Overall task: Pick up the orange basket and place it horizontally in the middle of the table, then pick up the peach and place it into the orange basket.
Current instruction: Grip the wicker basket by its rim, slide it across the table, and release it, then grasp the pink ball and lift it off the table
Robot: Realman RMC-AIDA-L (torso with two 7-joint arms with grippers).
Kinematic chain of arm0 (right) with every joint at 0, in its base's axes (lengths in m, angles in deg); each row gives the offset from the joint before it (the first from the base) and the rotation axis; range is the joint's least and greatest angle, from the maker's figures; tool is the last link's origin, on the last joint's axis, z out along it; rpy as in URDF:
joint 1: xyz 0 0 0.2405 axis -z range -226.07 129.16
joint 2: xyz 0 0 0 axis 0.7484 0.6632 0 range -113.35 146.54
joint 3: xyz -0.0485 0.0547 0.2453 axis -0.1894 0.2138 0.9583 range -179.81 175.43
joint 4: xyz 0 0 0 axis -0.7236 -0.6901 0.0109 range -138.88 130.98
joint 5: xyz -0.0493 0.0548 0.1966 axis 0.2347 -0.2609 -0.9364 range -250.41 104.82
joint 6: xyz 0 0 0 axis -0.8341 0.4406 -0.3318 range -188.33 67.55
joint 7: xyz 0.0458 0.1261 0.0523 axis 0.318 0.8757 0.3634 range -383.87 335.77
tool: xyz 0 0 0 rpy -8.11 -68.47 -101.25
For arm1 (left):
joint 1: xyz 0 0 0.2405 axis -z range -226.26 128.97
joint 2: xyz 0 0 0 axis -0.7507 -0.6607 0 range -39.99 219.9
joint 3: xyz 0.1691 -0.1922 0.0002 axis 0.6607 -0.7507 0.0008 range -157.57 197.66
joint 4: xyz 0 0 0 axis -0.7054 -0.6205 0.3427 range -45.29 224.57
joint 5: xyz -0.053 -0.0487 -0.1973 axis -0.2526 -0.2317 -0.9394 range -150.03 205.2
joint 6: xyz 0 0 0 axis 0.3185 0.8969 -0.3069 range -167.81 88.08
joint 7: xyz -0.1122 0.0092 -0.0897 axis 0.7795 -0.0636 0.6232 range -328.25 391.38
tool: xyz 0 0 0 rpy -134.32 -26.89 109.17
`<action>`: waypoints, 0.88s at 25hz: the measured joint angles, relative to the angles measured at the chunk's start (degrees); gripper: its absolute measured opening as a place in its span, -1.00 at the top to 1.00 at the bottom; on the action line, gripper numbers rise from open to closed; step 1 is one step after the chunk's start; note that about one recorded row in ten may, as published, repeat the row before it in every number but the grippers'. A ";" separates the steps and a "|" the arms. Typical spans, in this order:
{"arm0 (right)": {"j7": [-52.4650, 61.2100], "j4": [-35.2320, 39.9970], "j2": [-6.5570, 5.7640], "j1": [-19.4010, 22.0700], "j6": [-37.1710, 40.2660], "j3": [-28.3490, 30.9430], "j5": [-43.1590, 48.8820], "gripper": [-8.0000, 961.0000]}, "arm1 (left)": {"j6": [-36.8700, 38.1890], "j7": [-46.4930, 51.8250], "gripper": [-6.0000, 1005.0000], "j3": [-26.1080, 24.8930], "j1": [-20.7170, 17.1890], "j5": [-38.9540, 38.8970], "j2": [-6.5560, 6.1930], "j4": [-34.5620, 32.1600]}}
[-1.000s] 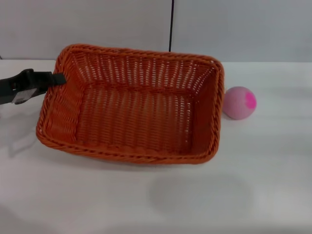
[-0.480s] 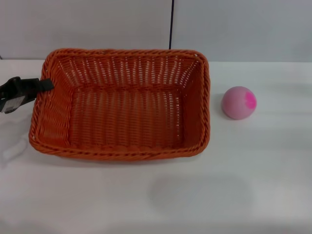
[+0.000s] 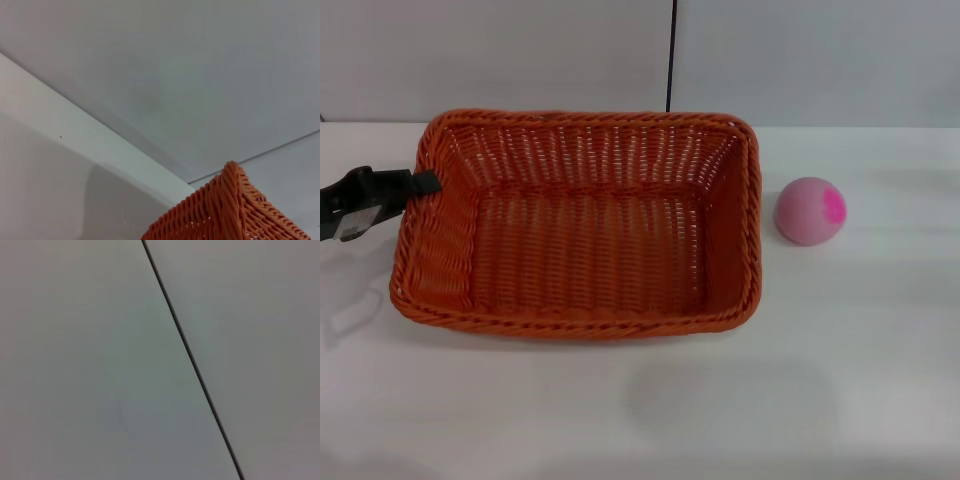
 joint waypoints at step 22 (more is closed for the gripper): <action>5.24 9.92 -0.46 0.86 1.31 -16.38 1.03 -0.31 | -1.55 -18.37 -0.16 -6.60 -0.32 -13.06 -0.77 0.71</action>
